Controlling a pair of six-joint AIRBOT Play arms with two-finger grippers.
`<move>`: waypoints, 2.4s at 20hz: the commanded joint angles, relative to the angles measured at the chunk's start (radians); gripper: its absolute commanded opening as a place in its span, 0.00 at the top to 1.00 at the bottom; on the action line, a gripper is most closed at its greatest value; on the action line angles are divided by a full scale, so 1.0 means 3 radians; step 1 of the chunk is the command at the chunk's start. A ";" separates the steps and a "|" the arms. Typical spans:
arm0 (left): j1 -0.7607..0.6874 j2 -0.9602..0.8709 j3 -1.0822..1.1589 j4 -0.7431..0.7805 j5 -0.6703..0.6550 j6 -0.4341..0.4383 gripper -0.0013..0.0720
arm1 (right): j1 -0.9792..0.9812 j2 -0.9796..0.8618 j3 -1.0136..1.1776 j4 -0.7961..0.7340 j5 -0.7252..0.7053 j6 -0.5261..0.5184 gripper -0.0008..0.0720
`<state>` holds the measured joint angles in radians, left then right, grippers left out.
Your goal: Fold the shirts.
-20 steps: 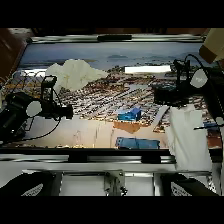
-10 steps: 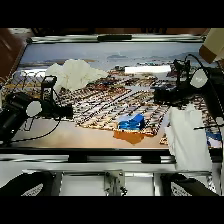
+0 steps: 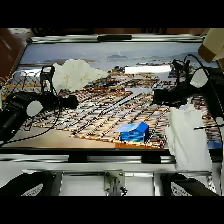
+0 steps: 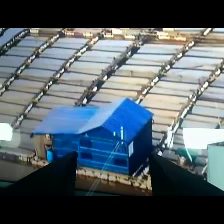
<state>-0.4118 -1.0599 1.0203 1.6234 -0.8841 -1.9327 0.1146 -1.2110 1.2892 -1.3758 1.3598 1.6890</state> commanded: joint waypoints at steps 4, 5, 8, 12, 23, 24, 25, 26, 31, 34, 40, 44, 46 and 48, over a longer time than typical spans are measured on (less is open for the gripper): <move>0.0065 -0.0192 0.0151 0.0104 0.0290 0.0657 0.22 | 0.0003 -0.0003 -0.0001 0.0019 -0.0178 -0.0275 0.20; 0.0153 -0.0381 0.0346 0.0188 0.0205 0.0656 0.19 | 0.0003 -0.0003 -0.0001 0.0023 -0.0271 -0.0291 0.21; 0.0577 -0.1250 0.1368 0.0197 0.0005 0.0643 0.06 | 0.0003 -0.0001 -0.0001 0.0032 -0.0364 -0.0284 0.20; 0.0985 -0.2411 0.2734 -0.0034 -0.0379 0.0642 0.05 | 0.0003 -0.0001 -0.0001 0.0173 -0.0175 -0.0285 0.20; 0.1062 -0.3445 0.3192 -0.0698 -0.0338 0.0642 0.21 | 0.0003 -0.0003 -0.0001 0.0191 -0.0083 -0.0261 0.20; 0.1066 -0.3441 0.3194 -0.0704 -0.0361 0.0641 0.58 | 0.0003 -0.0003 -0.0001 0.0188 -0.0093 -0.0262 0.20; 0.1066 -0.3431 0.3234 -0.0703 -0.0401 0.0645 0.95 | 0.0003 -0.0003 -0.0001 0.0170 -0.0140 -0.0261 0.21; 0.1067 -0.3417 0.3309 -0.0704 -0.0430 0.0642 0.94 | 0.0003 -0.0003 -0.0001 0.0132 -0.0245 -0.0259 0.20; 0.1008 -0.2656 0.3568 -0.0697 -0.0484 0.0884 0.95 | 0.0003 0.0023 0.0009 0.0114 -0.0515 -0.0261 0.21; 0.0791 -0.1614 0.3564 -0.0675 -0.0347 0.1314 0.95 | 0.0003 0.0256 0.0303 0.0050 -0.0418 -0.0262 0.21; 0.0163 0.0127 0.3182 -0.0675 -0.0395 0.1264 0.95 | 0.0003 0.1214 0.1294 -0.0482 -0.0439 -0.0259 0.21; -0.0139 0.0524 0.2544 -0.0680 -0.1356 0.0938 0.95 | 0.0003 0.1673 0.1300 -0.0440 0.0437 -0.0100 0.21; -0.0408 0.0594 0.1979 -0.0703 -0.1474 0.0841 0.95 | 0.0003 0.1689 0.1151 -0.0266 0.1230 -0.0088 0.21; -0.0781 0.0585 0.1338 -0.0703 -0.1223 0.0643 0.95 | 0.0003 0.1703 0.0764 -0.0151 0.1583 -0.0088 0.21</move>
<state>-0.5262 -0.9199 1.6367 1.4212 -1.2415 -1.6638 0.1146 -0.7303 1.6032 -1.4677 1.5970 1.6505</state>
